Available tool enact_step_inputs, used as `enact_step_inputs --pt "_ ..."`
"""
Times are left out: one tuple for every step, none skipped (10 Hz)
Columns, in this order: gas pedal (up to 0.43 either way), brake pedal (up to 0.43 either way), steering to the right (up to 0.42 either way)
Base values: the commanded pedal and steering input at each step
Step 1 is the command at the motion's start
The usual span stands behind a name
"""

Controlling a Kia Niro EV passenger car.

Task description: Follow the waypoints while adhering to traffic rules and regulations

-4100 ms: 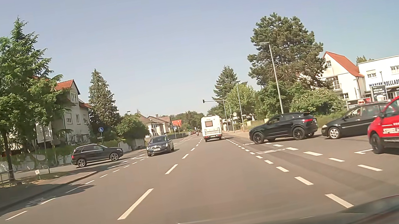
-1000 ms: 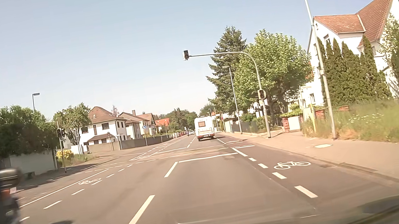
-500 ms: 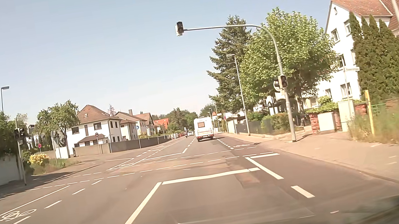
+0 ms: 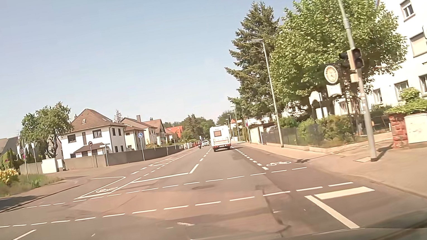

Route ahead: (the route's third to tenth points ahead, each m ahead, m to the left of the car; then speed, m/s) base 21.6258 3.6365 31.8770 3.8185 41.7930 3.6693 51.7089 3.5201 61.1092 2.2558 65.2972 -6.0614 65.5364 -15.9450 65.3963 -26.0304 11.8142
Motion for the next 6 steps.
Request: enact_step_inputs --pt "0.0 0.0 -0.005" --pt "0.0 0.0 -0.005" --pt "0.0 0.0 -0.005" --pt "0.0 0.0 -0.004" --pt "0.0 0.0 -0.003" --pt "0.0 0.0 -0.002"
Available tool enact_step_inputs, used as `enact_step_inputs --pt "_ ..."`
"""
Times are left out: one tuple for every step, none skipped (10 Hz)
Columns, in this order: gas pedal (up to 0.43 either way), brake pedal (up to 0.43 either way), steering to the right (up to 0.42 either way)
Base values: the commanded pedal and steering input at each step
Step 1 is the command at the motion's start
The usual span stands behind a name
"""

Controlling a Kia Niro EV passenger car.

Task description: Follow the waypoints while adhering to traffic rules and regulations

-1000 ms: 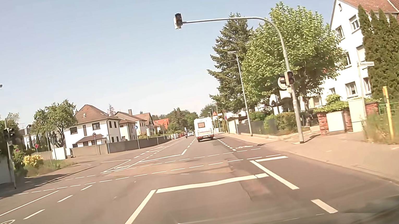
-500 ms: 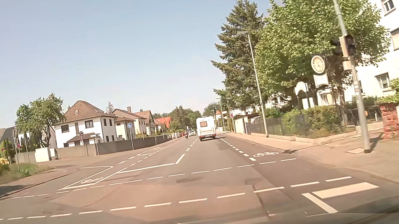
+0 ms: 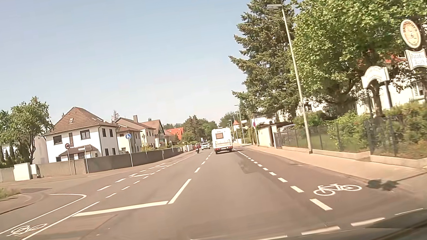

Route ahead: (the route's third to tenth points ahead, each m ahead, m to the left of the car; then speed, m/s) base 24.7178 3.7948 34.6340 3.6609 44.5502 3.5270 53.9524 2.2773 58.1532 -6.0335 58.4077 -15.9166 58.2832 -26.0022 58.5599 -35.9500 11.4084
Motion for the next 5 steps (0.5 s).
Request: enact_step_inputs --pt "0.0 0.0 -0.002" --pt "0.0 0.0 0.0" --pt "0.0 0.0 0.0" --pt "0.0 0.0 -0.001" --pt "0.0 0.0 -0.001"
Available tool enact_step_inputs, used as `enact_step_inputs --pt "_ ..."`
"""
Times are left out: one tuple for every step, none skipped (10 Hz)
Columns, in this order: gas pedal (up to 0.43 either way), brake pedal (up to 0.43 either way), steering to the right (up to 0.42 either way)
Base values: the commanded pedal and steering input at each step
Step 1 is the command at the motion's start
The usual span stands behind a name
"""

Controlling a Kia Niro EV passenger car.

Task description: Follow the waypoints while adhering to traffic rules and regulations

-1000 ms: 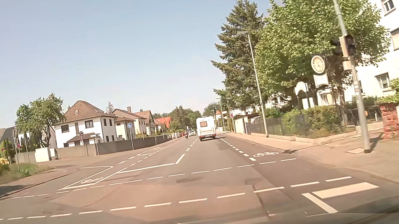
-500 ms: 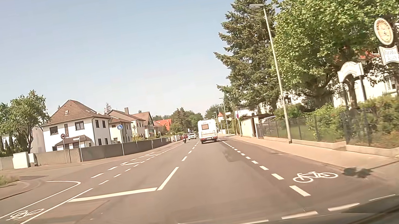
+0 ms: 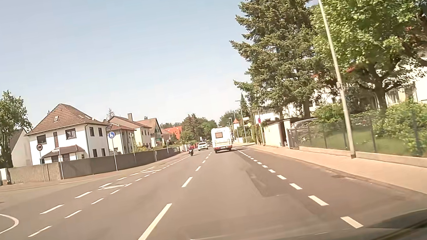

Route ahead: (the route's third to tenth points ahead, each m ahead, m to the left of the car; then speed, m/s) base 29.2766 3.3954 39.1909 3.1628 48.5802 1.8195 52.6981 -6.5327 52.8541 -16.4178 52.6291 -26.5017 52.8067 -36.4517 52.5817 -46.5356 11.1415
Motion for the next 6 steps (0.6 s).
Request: enact_step_inputs --pt "0.0 0.0 -0.001" --pt "0.0 0.0 -0.001" --pt "0.0 0.0 -0.001" --pt "0.0 0.0 -0.001" --pt "0.0 0.0 0.0" --pt "0.0 0.0 0.0"
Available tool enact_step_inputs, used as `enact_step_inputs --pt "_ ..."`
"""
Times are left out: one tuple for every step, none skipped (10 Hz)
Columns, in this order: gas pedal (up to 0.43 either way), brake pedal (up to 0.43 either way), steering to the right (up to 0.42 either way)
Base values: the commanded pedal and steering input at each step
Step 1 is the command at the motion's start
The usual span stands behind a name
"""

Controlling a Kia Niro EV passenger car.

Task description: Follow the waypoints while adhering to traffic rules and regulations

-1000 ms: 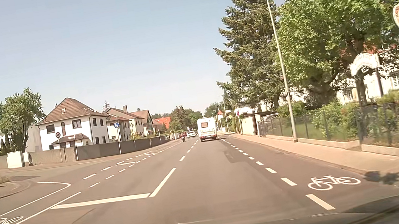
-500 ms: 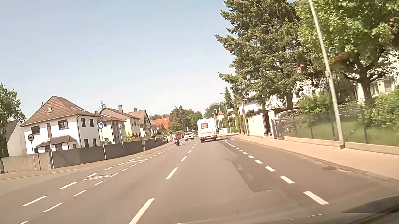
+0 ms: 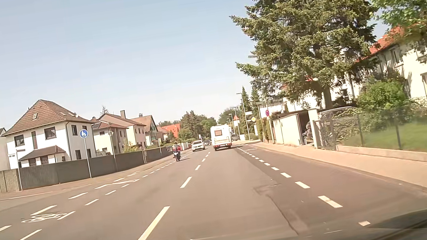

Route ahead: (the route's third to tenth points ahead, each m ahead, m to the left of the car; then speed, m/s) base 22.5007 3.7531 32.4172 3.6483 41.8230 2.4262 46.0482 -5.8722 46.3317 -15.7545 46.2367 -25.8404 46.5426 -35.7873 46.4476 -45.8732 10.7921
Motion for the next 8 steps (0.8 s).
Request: enact_step_inputs --pt "0.0 0.0 0.001" --pt "0.0 0.0 0.002" --pt "0.0 0.0 0.002" --pt "0.0 0.0 0.003" --pt "0.0 0.0 0.004" --pt "0.0 0.0 0.004" --pt "0.0 0.0 0.004" --pt "0.0 0.0 0.004"
